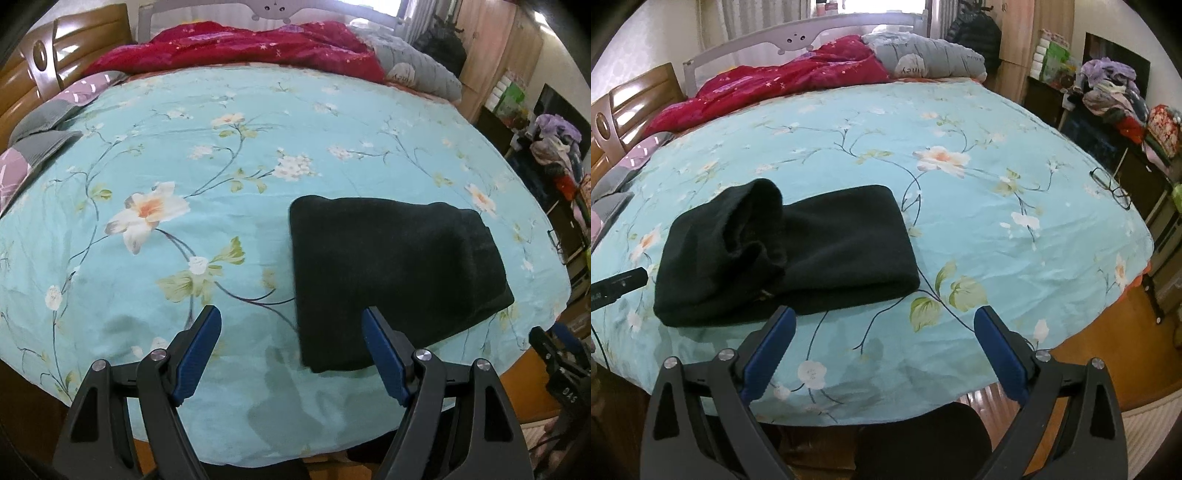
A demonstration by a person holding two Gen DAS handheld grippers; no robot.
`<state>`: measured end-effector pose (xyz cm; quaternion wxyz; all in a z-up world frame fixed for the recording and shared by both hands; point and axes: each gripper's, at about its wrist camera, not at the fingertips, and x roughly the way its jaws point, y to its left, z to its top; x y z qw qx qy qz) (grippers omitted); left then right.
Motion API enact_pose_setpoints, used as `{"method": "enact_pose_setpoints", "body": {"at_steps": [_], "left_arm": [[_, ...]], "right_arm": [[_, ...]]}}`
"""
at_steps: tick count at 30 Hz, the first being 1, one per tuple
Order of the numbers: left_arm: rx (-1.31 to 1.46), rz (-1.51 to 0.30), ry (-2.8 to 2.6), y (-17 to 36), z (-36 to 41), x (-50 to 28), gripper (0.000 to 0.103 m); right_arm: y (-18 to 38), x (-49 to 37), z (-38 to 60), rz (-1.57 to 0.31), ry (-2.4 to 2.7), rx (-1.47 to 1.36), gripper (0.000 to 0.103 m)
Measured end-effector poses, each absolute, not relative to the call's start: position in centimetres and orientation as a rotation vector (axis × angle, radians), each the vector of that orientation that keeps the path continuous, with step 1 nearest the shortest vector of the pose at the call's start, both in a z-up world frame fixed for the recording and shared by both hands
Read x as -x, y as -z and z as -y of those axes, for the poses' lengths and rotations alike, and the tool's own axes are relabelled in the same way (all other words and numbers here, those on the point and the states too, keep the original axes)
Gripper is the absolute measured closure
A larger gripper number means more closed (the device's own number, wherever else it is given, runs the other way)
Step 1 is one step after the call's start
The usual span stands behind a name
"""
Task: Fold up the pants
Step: 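Open both tools and pull them back from the folded pants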
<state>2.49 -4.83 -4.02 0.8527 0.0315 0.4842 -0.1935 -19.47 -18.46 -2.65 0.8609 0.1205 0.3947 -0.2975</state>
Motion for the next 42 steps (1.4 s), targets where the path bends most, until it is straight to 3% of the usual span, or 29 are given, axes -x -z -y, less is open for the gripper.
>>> {"method": "enact_pose_setpoints", "body": {"at_steps": [24,42], "left_arm": [[-0.036,-0.923,0.37,5.2,-1.5,-2.3,0.024],[-0.134,-0.886,0.397,2.2,3.7,-2.2,0.024]], "right_arm": [[0.1,16.1,12.0,-0.813,0.619,-0.083,0.005],[0.9,18.8,16.7,-0.76,0.668,-0.266,0.002]]}}
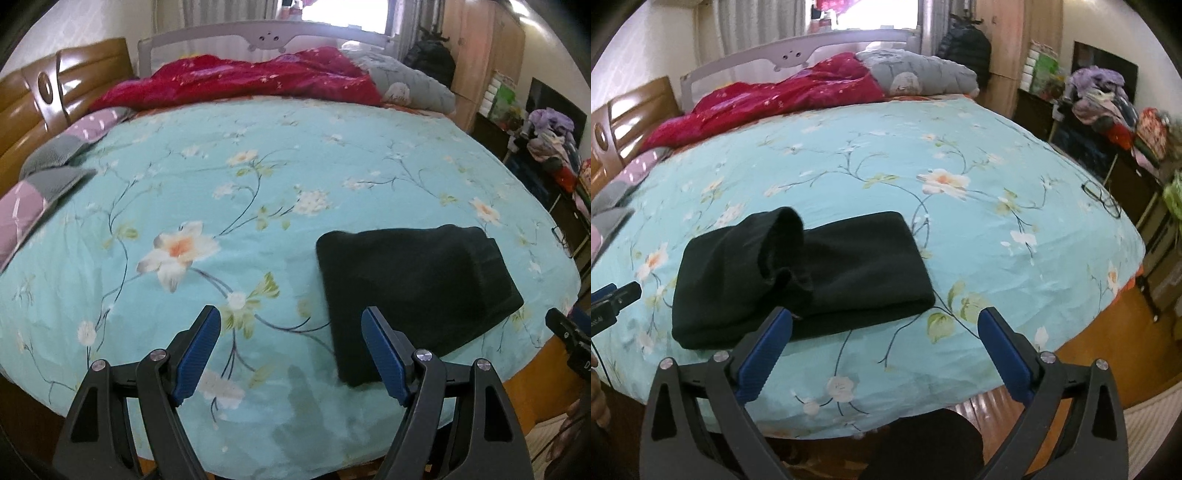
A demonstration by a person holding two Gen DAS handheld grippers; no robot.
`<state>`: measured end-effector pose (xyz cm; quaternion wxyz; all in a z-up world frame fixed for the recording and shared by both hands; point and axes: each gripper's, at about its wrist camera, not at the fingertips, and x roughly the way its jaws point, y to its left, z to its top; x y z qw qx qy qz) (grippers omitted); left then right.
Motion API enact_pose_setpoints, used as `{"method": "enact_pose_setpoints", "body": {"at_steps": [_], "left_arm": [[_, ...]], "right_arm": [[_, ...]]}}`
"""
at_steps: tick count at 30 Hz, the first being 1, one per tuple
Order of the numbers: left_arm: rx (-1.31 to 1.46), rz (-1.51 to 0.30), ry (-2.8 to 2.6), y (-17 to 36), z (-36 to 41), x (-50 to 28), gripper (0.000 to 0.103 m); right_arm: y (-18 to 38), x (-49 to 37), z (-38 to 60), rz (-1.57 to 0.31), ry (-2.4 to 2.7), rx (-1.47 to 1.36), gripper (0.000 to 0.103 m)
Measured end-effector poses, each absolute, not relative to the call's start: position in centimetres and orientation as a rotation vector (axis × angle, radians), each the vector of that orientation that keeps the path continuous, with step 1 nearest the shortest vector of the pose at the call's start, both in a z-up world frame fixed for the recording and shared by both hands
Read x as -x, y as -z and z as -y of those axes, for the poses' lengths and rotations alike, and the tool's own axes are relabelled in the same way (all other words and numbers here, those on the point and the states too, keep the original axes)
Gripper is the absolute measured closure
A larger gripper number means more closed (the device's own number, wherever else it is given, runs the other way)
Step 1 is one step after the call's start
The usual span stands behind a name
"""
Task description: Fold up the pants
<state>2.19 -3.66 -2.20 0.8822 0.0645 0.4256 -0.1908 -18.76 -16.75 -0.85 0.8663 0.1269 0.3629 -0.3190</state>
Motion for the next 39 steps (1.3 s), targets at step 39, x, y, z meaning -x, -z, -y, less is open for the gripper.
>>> {"method": "enact_pose_setpoints", "body": {"at_steps": [39], "left_arm": [[-0.633,-1.159,1.135,0.6,21.9,-10.6,0.023]], "right_arm": [[5.1,13.6,19.5,-0.718,0.155,-0.589,0.001]]}}
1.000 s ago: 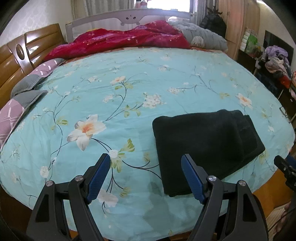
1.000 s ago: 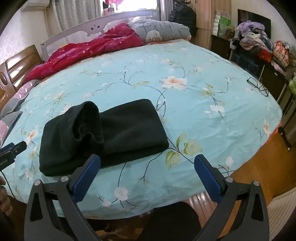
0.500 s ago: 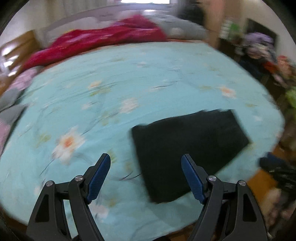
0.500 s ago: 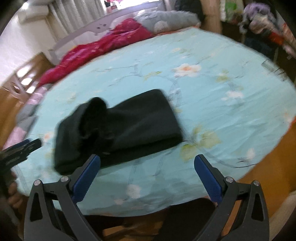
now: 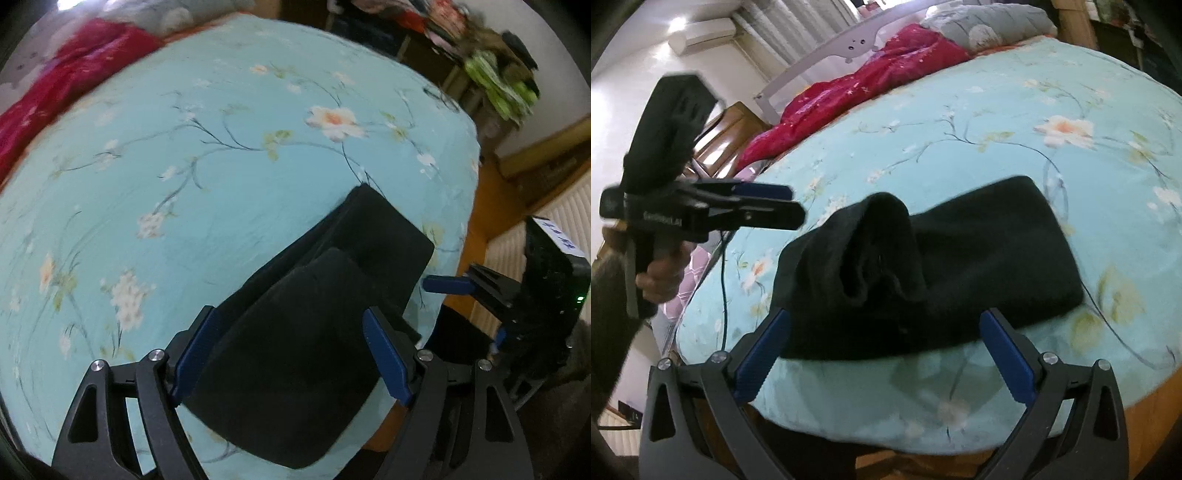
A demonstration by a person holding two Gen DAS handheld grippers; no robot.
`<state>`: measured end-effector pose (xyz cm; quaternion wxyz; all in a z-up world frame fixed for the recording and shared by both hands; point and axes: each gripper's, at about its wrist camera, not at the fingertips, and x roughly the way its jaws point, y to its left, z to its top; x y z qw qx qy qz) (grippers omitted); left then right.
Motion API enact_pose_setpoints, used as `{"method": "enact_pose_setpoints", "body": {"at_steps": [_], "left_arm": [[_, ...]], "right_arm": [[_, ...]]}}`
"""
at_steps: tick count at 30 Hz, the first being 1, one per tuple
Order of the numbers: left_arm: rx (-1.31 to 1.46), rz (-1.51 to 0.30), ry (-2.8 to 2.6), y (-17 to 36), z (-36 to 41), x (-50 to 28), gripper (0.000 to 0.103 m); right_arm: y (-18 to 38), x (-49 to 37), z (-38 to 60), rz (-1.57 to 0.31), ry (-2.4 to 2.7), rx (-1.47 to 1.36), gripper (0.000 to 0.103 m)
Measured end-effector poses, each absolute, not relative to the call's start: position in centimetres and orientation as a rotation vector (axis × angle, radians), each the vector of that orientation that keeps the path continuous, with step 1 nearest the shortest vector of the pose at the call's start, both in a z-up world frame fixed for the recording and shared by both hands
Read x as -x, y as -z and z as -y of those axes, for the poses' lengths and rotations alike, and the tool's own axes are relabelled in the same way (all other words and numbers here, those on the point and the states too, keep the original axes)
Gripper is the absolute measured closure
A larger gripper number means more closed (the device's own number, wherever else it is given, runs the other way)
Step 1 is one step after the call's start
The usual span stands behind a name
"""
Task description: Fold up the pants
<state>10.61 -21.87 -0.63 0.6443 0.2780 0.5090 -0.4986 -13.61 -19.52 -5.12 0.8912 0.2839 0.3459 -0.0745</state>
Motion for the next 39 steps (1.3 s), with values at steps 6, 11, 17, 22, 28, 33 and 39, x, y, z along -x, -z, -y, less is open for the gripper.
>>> {"method": "enact_pose_setpoints", "body": {"at_steps": [6,11,17,22,28,33,39], "left_arm": [[-0.661,-1.278,1.207,4.3,22.9,-12.6,0.023],[-0.642,-1.359,1.262,7.6,22.9,-13.0,0.026],[-0.585,-1.324,1.272,8.0,21.6,-12.5,0.07],[-0.516,-1.205,1.291,3.8,19.8,-10.7,0.083],[-0.515,-1.103,1.331,0.2,23.6,-8.0,0.082],[-0.52,-1.166,1.241,4.1,30.5,-7.8,0.076],[-0.53,-1.191,1.138,6.2,31.3,-7.6,0.062]], "right_arm": [[7.6,11.2,20.0,-0.689,0.07,-0.674,0.001],[8.4,10.9,20.2,-0.657,-0.027,-0.79,0.023],[10.0,11.0,20.9,-0.679,-0.023,-0.879,0.05],[7.9,11.4,21.0,-0.655,-0.072,-0.923,0.063],[5.3,14.8,22.9,-0.53,-0.054,-0.953,0.068],[6.2,17.9,27.8,-0.47,0.115,-0.993,0.068],[9.9,18.0,30.2,-0.557,0.2,-1.067,0.066]]}}
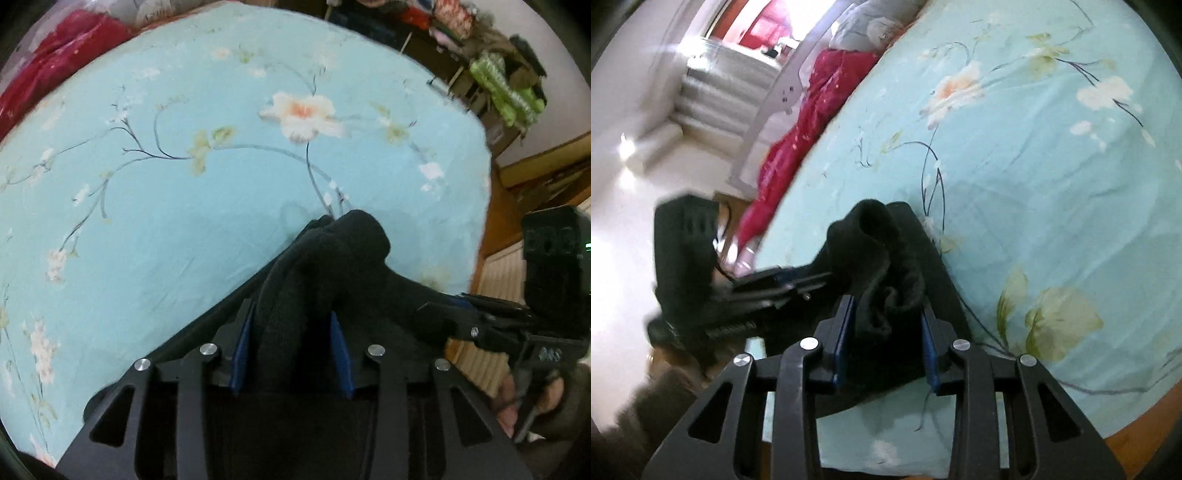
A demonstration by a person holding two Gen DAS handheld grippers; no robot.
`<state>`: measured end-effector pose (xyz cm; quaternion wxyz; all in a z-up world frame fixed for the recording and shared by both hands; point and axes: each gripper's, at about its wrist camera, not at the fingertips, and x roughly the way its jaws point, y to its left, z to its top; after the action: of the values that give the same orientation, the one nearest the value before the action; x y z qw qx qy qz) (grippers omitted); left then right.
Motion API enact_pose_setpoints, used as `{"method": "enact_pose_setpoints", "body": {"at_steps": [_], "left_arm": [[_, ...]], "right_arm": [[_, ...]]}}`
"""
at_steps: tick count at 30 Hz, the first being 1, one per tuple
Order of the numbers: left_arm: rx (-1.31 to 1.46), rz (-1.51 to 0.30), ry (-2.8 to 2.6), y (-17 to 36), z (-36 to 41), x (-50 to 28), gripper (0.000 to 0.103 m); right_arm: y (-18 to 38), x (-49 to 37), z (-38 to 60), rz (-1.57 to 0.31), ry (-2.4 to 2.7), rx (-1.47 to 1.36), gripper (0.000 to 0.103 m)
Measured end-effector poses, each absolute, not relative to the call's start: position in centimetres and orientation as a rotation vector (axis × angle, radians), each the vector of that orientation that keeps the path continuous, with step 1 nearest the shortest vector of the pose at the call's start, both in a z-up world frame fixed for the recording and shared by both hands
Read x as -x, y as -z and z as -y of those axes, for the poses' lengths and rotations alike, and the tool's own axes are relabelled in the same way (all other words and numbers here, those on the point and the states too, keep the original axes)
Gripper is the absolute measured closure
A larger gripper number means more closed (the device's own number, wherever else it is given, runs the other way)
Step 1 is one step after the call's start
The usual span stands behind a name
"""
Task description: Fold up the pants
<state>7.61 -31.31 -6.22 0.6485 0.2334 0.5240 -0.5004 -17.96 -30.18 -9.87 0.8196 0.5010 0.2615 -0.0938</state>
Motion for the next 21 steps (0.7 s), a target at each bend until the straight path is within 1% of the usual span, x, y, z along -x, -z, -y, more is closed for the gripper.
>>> {"method": "enact_pose_setpoints", "body": {"at_steps": [1,2,3,5,6,8,10,11,14,16,17,20,21], "left_arm": [[-0.499,-1.201,1.148,5.3,30.6,-7.8,0.06],[-0.469,-1.2,1.158,4.5,30.1,-8.1,0.055],[-0.436,-1.183,1.169,3.5,29.6,-8.1,0.046],[-0.421,-1.133,1.168,2.5,29.7,-8.0,0.037],[-0.468,-1.079,1.127,2.8,30.6,-7.6,0.037],[-0.59,-1.032,1.003,4.5,32.3,-7.0,0.038],[-0.68,-1.06,0.897,7.2,33.5,-7.1,0.039],[-0.653,-1.054,0.883,7.3,33.2,-7.3,0.039],[-0.51,-1.06,0.841,5.2,31.0,-8.7,0.041],[-0.332,-1.07,0.79,3.1,27.5,-10.4,0.041],[-0.272,-1.072,0.763,2.4,25.8,-10.9,0.04],[-0.15,-1.096,0.697,2.1,20.5,-11.5,0.037],[-0.093,-1.116,0.668,2.8,18.6,-11.3,0.033]], "right_arm": [[9.5,18.1,30.1,-0.546,0.186,-1.072,0.058],[9.2,18.1,30.0,-0.546,0.174,-1.067,0.048],[8.8,18.4,29.7,-0.545,0.167,-1.044,0.045],[8.4,18.8,29.1,-0.529,0.165,-0.994,0.044],[8.4,18.5,28.9,-0.543,0.188,-0.952,0.044],[9.3,17.7,29.3,-0.602,0.27,-0.923,0.043],[10.5,18.2,30.5,-0.615,0.269,-1.012,0.043],[10.4,18.4,30.6,-0.614,0.266,-1.035,0.042],[8.4,19.3,31.0,-0.595,0.293,-0.98,0.041],[7.1,19.6,31.7,-0.556,0.299,-0.981,0.037],[6.8,19.6,31.9,-0.551,0.3,-0.977,0.034],[5.7,18.2,32.0,-0.572,0.266,-0.936,0.032],[5.4,16.7,31.8,-0.591,0.246,-0.905,0.032]]}}
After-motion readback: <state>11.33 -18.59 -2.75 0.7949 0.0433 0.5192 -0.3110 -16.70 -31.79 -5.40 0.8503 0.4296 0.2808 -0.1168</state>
